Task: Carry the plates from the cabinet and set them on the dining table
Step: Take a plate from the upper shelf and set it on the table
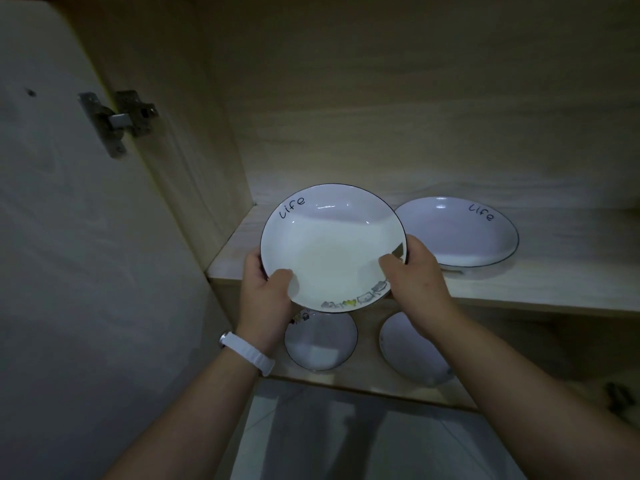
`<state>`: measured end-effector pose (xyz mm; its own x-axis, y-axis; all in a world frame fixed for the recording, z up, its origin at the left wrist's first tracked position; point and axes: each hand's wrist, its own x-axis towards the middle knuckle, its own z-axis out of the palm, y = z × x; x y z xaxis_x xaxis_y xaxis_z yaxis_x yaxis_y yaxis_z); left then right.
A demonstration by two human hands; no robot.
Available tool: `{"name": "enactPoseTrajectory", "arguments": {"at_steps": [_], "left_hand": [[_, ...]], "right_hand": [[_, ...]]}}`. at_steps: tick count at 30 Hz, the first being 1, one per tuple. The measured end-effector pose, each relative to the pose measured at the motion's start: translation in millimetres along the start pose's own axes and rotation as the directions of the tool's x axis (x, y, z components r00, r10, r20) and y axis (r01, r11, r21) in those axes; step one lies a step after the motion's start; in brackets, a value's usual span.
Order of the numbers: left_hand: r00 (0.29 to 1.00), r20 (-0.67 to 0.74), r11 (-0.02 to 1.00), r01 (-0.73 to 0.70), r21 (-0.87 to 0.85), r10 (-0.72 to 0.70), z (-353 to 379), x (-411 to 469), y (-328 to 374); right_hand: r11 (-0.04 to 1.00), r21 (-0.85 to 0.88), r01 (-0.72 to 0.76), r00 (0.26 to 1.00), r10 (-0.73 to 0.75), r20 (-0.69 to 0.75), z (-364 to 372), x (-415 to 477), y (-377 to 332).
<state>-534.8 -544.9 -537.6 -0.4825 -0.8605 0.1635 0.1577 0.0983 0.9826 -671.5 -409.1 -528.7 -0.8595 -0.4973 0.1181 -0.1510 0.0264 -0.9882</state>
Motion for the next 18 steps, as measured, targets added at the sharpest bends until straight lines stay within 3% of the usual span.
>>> {"name": "enactPoseTrajectory", "arguments": {"at_steps": [8,13,18], "left_hand": [[0.995,0.076,0.994,0.054,0.092,-0.061,8,-27,50],[0.976,0.095,0.979,0.191,0.075,-0.198,13,-53,105],[0.956,0.103,0.961,0.27,0.053,-0.274,14,-75,176]], "right_hand": [[0.992,-0.019,-0.122,0.992,0.122,-0.001,-33,-26,-50],[0.963,-0.093,-0.255,0.964,0.26,0.051,-58,-47,-104],[0.948,-0.045,-0.316,0.948,0.317,0.036,-77,-69,-174]]}}
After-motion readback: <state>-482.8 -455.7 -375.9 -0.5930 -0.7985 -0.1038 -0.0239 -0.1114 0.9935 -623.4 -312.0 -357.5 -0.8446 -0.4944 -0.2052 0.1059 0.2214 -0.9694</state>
